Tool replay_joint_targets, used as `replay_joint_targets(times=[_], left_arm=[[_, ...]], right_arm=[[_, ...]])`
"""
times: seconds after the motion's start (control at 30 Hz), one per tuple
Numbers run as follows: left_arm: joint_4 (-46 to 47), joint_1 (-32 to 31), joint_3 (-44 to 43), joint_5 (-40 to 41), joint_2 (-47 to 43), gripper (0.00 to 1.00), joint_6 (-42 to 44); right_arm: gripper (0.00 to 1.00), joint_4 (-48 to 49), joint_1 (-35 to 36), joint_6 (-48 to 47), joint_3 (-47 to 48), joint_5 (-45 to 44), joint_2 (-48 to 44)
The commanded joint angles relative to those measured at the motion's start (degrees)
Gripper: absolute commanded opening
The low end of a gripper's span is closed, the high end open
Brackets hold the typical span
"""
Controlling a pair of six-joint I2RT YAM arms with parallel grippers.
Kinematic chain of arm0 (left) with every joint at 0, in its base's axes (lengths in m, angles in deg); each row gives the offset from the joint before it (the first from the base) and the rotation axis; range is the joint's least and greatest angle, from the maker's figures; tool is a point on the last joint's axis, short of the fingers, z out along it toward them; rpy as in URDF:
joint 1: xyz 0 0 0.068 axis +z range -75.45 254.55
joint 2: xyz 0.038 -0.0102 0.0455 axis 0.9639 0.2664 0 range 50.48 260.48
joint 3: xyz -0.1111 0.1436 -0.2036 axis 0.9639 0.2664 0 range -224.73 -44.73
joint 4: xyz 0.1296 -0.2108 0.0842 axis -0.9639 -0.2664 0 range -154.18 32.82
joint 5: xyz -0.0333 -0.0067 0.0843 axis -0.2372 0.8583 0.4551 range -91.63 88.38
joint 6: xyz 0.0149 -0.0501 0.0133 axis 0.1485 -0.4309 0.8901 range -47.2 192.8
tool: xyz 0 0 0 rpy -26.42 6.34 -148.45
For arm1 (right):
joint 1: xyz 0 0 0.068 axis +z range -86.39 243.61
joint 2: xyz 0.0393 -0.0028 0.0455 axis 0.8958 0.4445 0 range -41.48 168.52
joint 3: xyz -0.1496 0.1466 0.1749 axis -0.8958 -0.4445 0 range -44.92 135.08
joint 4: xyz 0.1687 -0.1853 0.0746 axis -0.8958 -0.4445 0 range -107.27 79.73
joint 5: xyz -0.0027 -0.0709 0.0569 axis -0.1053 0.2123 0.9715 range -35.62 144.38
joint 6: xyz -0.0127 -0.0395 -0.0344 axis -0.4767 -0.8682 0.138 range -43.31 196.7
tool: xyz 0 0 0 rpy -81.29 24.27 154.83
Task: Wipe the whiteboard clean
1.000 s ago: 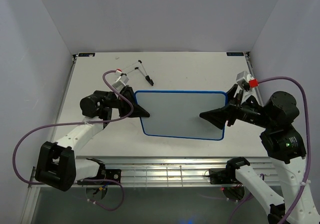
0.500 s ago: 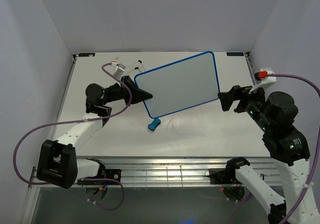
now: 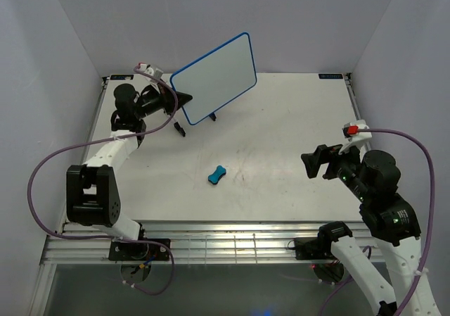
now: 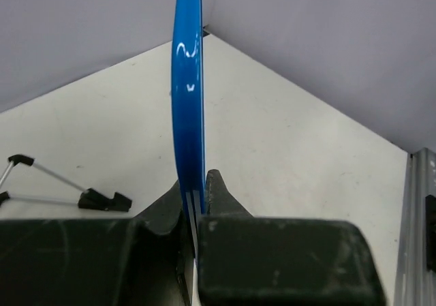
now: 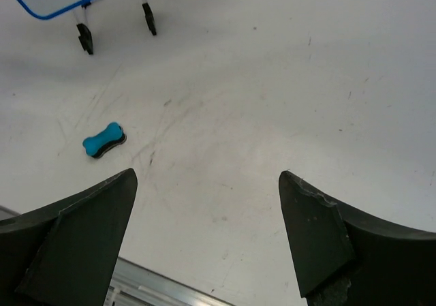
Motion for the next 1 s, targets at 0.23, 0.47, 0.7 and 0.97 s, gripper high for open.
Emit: replay_joint_targets(times=[0.23,0.47,0.7,0.97], left_arm=[[1.98,12.63,-9.00,-19.20,7.91,0.00,6.11],[1.81,14.57,-10.93,-22.55,12.92,0.00,6.54],[1.11,16.94,-14.00,-24.83,18.72,0.00,6.63],[1.10,18.44,-16.47,-25.80,23.11,0.00,6.98]], right_arm=[[0.90,4.48,0.81,0.27,-5.11,9.10,-5.88],[0.90,4.57,3.00,0.01,-4.41,9.38,-6.05],[0.90,3.78,4.41,-0.26,-3.27,9.37,-6.05],[0.90,4.22,4.50,-0.26,-3.53,10.08,-6.05]])
